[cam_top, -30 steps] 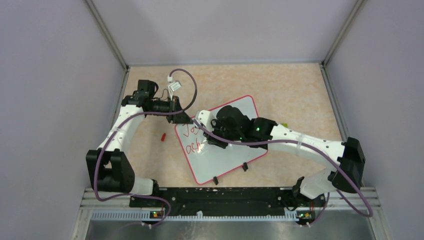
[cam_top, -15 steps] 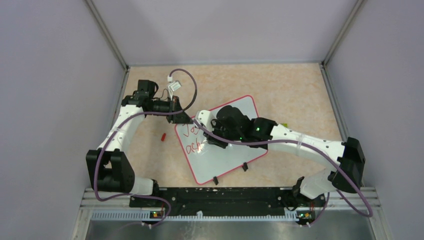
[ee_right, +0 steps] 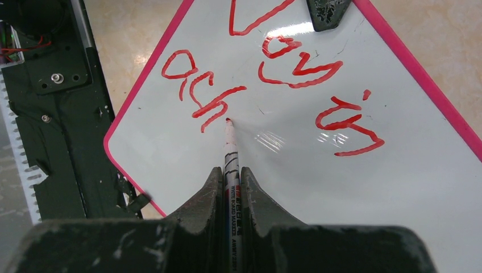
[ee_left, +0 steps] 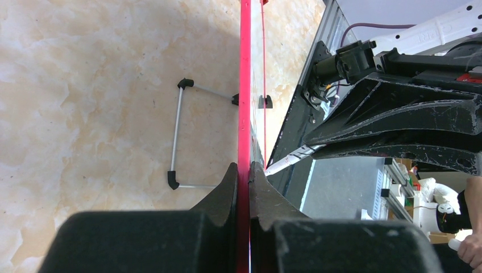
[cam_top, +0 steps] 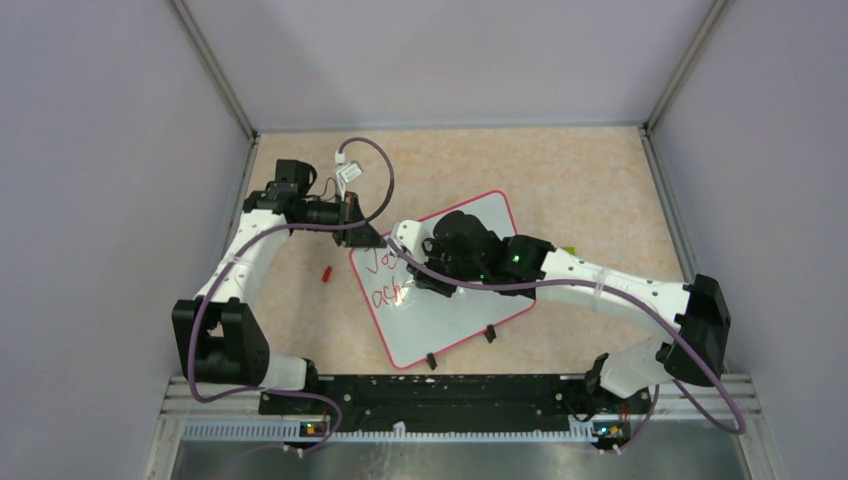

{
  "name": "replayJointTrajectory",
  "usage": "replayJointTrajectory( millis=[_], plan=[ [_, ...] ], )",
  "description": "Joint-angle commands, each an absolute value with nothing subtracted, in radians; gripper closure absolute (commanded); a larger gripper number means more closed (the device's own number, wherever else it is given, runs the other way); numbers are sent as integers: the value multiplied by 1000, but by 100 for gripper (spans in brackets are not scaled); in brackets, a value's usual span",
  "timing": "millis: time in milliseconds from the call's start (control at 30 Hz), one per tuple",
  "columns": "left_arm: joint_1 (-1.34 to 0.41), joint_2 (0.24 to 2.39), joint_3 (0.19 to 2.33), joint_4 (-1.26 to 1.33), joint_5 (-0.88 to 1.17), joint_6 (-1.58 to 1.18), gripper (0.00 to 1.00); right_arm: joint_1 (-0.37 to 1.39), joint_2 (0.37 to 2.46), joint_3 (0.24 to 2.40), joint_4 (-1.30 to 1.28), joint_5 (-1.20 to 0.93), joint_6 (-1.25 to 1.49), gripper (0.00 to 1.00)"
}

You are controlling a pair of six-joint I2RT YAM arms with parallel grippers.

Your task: Write a sentence on the whiteboard

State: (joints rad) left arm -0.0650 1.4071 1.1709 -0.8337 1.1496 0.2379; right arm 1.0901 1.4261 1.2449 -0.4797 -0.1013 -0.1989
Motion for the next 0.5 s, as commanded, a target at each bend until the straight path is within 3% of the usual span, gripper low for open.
replayJointTrajectory(
  millis=[0,467],
  plan=[
    [-61,1399,1176,-835,1047,261,100,1077,1390,1241,-457,-46,-205,100],
    [-61,1399,1176,-833,1047,259,100,1073,1393,1234,-455,-61,-202,100]
  ],
)
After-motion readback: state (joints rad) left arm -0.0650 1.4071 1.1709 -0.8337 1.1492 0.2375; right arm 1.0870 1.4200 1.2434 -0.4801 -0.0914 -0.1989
